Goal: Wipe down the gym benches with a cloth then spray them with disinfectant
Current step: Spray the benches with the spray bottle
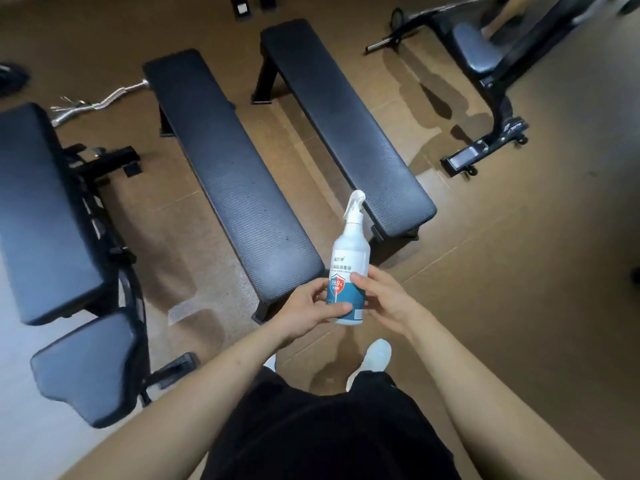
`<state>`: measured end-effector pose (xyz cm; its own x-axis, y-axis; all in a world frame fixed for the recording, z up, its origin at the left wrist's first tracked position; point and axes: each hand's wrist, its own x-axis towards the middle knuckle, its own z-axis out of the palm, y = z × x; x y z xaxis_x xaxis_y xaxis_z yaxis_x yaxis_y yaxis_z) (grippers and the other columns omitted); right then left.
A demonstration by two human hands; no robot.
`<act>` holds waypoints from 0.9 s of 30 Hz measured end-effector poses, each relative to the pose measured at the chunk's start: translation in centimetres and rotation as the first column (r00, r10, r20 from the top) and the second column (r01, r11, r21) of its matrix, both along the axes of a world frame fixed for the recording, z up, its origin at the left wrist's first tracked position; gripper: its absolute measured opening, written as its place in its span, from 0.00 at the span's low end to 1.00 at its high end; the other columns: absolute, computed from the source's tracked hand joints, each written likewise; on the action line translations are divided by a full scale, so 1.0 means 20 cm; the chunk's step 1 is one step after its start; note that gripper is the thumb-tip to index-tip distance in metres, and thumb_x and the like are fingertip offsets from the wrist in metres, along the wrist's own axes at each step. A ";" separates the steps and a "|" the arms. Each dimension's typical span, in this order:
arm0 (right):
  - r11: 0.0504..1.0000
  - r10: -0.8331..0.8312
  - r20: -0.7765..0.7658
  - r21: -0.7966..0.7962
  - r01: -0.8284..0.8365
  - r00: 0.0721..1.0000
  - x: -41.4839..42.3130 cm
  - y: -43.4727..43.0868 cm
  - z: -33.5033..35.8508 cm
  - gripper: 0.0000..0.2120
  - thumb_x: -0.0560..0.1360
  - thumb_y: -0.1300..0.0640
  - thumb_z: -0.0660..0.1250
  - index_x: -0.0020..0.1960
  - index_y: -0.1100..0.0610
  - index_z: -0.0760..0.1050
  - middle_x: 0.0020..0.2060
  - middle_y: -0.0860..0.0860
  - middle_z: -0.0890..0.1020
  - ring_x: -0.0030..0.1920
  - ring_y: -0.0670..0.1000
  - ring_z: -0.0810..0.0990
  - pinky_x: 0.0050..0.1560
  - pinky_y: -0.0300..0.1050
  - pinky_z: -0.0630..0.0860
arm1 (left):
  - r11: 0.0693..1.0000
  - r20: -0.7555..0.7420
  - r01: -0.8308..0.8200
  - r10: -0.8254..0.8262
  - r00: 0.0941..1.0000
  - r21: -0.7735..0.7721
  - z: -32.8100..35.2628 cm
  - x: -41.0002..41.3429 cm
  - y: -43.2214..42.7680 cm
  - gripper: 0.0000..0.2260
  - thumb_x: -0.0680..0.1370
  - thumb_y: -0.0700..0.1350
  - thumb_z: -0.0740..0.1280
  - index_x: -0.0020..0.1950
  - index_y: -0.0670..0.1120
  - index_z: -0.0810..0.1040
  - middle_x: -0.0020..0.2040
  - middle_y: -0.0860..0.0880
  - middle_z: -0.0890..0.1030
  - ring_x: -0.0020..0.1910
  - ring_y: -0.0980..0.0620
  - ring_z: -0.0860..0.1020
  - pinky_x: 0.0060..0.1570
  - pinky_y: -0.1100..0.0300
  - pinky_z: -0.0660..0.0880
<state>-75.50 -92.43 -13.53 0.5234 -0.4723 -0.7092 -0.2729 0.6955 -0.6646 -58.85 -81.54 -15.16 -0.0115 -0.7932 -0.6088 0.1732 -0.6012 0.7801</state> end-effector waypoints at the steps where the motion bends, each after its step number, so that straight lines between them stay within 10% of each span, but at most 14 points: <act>1: 0.999 -0.028 0.025 0.019 0.027 0.999 -0.06 -0.04 0.00 0.19 0.79 0.54 0.70 0.69 0.53 0.74 0.61 0.52 0.84 0.62 0.55 0.82 0.60 0.52 0.81 | 0.999 0.026 0.043 -0.043 0.999 -0.002 0.00 -0.06 -0.06 0.25 0.74 0.52 0.79 0.68 0.49 0.78 0.60 0.50 0.85 0.58 0.52 0.84 0.57 0.59 0.81; 5: 0.997 -0.047 -0.010 -0.067 0.046 0.999 -0.37 -0.25 -0.02 0.21 0.76 0.54 0.74 0.68 0.53 0.75 0.60 0.52 0.84 0.63 0.56 0.82 0.62 0.55 0.80 | 0.983 0.122 -0.170 0.162 0.979 0.063 0.07 -0.29 -0.33 0.19 0.73 0.54 0.75 0.53 0.39 0.85 0.41 0.47 0.80 0.41 0.50 0.77 0.40 0.63 0.73; 8: 0.975 -0.004 -0.096 -0.221 -0.018 0.995 -0.60 -0.40 -0.01 0.26 0.69 0.51 0.80 0.65 0.48 0.76 0.58 0.48 0.84 0.60 0.52 0.83 0.63 0.58 0.79 | 0.899 0.128 -0.434 0.424 0.897 0.060 0.14 -0.45 -0.60 0.12 0.77 0.50 0.73 0.54 0.43 0.82 0.49 0.45 0.80 0.46 0.51 0.77 0.43 0.60 0.75; 23: 0.895 0.106 -0.235 -0.400 -0.196 0.966 -0.90 -0.78 -0.02 0.32 0.67 0.44 0.80 0.68 0.47 0.74 0.59 0.44 0.81 0.59 0.47 0.80 0.61 0.51 0.81 | 0.815 0.197 -0.579 0.568 0.799 0.001 0.14 -0.95 -1.34 0.19 0.74 0.50 0.79 0.60 0.46 0.78 0.52 0.46 0.84 0.48 0.50 0.84 0.43 0.55 0.83; 27: 0.891 0.164 -0.246 -0.378 -0.250 0.955 -0.83 -0.94 0.01 0.27 0.70 0.50 0.80 0.65 0.45 0.74 0.55 0.41 0.80 0.57 0.47 0.79 0.54 0.39 0.79 | 0.756 0.139 -0.651 0.639 0.756 0.069 0.06 -0.88 -1.46 0.20 0.66 0.50 0.82 0.49 0.45 0.77 0.44 0.43 0.82 0.42 0.44 0.80 0.49 0.39 0.82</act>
<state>-92.17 -111.27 -13.30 0.5067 -0.6351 -0.5830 -0.5391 0.2942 -0.7892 -76.47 -110.81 -13.91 0.5451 -0.5198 -0.6579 0.4748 -0.4553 0.7531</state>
